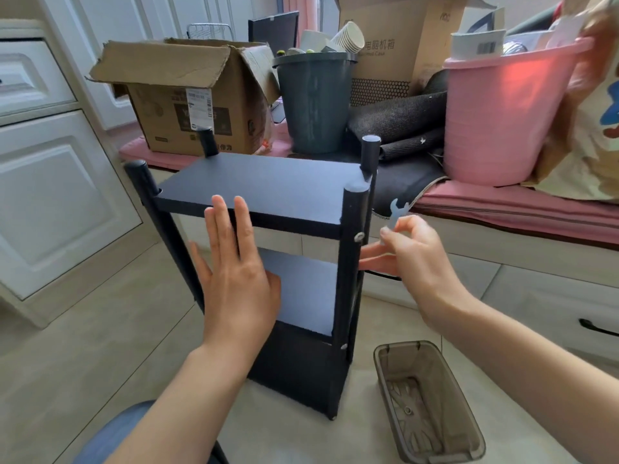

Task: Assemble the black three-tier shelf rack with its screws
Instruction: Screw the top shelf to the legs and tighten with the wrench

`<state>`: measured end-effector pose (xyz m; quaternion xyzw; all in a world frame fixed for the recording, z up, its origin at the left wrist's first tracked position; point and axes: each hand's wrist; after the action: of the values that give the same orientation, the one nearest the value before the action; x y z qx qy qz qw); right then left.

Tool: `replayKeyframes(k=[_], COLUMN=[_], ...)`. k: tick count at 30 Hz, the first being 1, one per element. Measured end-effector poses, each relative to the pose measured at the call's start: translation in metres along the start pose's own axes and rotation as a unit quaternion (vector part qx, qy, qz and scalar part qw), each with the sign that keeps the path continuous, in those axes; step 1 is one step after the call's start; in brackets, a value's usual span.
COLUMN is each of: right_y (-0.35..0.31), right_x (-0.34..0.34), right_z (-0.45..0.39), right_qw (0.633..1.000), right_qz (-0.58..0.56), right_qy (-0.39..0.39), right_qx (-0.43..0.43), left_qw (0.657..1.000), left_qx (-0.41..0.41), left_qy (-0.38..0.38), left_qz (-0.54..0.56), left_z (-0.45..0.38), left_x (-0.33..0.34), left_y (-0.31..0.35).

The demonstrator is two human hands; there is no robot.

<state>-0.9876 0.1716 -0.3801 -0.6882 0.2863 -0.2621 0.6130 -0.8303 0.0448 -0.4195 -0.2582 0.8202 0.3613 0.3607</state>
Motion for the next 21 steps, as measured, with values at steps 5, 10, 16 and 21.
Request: replayKeyframes(k=[5,10,16,21], right_y=[-0.001,0.002,0.007,0.014], right_x=[0.018,0.02,0.018,0.014], right_z=[0.023,0.02,0.015,0.023], right_qw=[0.999,0.997,0.995,0.992], right_qz=[-0.026,-0.027,0.019,0.059], right_qy=[-0.042,-0.072,-0.092,-0.081], right_qx=[0.003,0.018,0.036,0.083], left_qw=[0.997,0.974,0.879,0.796], left_qx=[-0.021,-0.052,-0.132,-0.158], left_qy=[-0.009,-0.035,-0.098,-0.115], left_qz=[0.078,0.218,0.447,0.573], left_z=[-0.007,-0.009,0.006,0.007], left_x=[0.0,-0.003,-0.012,-0.023], left_y=[-0.012,-0.015,0.007,0.018])
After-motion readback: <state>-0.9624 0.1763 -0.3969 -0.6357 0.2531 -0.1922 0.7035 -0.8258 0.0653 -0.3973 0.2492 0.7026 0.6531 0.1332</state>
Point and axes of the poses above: each hand's wrist, its own z-axis away from the middle knuckle, its own x-axis out of the palm, y = z × x, and after that the axes turned 6 degrees about -x, right-handed
